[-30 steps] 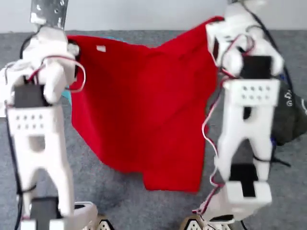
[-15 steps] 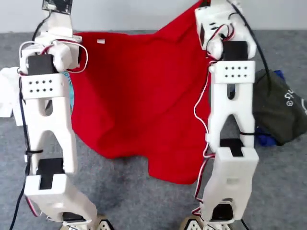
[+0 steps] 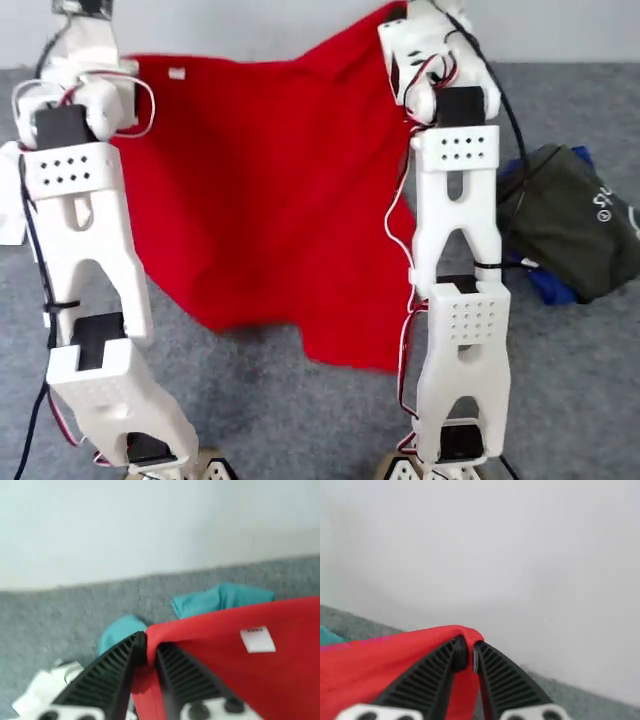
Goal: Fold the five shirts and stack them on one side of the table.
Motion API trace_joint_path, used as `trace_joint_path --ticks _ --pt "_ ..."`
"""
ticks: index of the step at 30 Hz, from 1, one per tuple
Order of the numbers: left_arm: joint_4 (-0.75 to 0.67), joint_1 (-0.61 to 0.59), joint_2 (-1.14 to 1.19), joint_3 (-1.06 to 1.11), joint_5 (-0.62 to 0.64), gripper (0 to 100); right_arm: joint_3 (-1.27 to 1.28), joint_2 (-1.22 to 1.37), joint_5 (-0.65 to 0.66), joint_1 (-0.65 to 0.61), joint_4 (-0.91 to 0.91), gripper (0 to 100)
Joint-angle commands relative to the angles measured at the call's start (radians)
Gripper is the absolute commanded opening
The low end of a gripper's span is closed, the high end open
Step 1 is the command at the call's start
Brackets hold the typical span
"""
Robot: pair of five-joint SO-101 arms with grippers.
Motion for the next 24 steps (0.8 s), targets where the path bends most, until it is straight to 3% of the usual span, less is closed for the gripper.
trace_joint_path --ticks 1,7,15,20,24 --pt "0.0 -0.009 0.031 -0.116 0.006 1 -0.057 -0.013 0.035 -0.019 0.025 0.9" --pt "0.239 -0.017 0.115 -0.206 0.003 1 -0.071 -0.021 0.041 -0.021 0.298 0.9" --pt "0.588 -0.072 0.121 -0.249 0.0 1 -0.293 -0.021 0.043 -0.045 0.862 0.9" --pt "0.647 -0.118 0.103 -0.151 0.003 1 -0.213 -0.104 0.061 -0.013 0.852 0.9" --pt "0.646 -0.124 0.026 0.074 -0.035 1 0.117 -0.291 0.063 -0.013 0.852 0.9"
